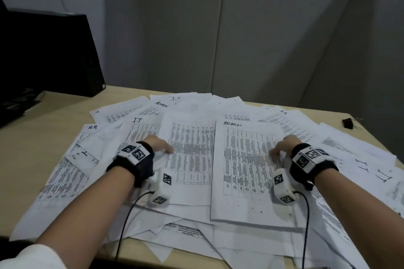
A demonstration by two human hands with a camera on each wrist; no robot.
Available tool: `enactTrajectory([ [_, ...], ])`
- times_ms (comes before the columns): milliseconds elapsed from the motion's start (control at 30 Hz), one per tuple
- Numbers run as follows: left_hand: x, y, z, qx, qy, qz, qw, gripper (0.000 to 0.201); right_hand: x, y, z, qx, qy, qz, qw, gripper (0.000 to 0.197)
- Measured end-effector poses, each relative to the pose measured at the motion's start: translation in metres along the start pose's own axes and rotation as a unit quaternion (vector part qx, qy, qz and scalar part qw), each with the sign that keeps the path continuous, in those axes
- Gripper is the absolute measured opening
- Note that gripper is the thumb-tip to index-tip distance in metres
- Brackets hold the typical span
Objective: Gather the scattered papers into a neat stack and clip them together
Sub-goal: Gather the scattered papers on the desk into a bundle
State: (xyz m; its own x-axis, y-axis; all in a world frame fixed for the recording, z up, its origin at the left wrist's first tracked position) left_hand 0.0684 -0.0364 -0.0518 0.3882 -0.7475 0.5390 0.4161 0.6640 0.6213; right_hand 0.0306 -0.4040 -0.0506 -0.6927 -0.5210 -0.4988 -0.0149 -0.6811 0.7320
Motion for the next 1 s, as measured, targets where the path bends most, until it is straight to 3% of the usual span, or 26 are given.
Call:
enactTrajectory([
  [133,0.0,-0.018,-0.004,-0.065,-0.041,0.05,0.996,0.056,-0.016,0.008,0.0,-0.001,0.049,-0.045,0.998,0.049],
  [233,-0.001,-0.035,-0.008,-0.045,-0.073,0.163,0.983,0.042,-0.028,-0.005,0.002,-0.019,0.076,-0.048,0.996,0.047],
  [400,0.017,-0.047,-0.005,-0.039,-0.081,0.289,0.953,0.041,-0.047,-0.034,-0.006,-0.049,0.125,-0.038,0.99,0.048],
  [467,0.024,-0.047,0.003,-0.081,-0.084,0.334,0.935,0.054,-0.054,-0.041,0.003,-0.061,0.146,-0.046,0.986,0.048],
  [533,0.03,-0.048,0.002,-0.134,-0.071,0.334,0.93,0.097,-0.056,-0.049,0.011,-0.097,0.163,-0.076,0.979,0.039],
  [567,0.03,-0.048,0.003,-0.151,-0.078,0.311,0.935,0.105,-0.057,-0.055,0.017,-0.12,0.167,-0.096,0.974,0.03],
  [600,0.031,-0.045,0.003,-0.133,-0.089,0.295,0.942,0.095,-0.057,-0.061,0.022,-0.135,0.174,-0.117,0.968,0.025],
  [633,0.029,-0.04,0.0,-0.102,-0.101,0.284,0.948,0.072,-0.056,-0.066,0.028,-0.147,0.181,-0.135,0.963,0.027],
  [700,0.022,-0.024,0.005,-0.054,-0.115,0.294,0.947,0.042,-0.055,-0.068,0.039,-0.177,0.211,-0.146,0.95,0.041],
  [800,-0.004,0.015,0.01,-0.001,-0.123,0.278,0.953,0.036,-0.049,-0.045,0.042,-0.187,0.249,-0.058,0.949,0.05],
  [867,-0.028,0.042,0.018,0.029,-0.109,0.244,0.963,0.037,-0.041,-0.02,0.033,-0.115,0.242,0.08,0.96,0.051],
  [933,-0.053,0.063,0.018,0.068,-0.064,0.145,0.985,0.04,-0.032,0.004,0.023,-0.047,0.192,0.205,0.959,0.057],
  [1000,-0.073,0.073,0.016,0.097,-0.019,0.054,0.994,0.046,-0.019,0.021,0.016,-0.033,0.126,0.286,0.949,0.063],
])
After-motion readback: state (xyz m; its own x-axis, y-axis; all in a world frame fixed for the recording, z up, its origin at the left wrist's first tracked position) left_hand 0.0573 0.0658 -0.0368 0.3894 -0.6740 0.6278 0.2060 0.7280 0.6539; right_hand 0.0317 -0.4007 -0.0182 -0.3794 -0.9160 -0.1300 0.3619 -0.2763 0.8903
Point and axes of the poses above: each hand's wrist, its own z-axis away from the middle knuckle, its own y-axis out of the back of the hand, x = y × z, the point moved 1 cm from there along -z, towards the middle knuckle, and after that the axes turned 7 degrees about -x, right-handed, at the moved point
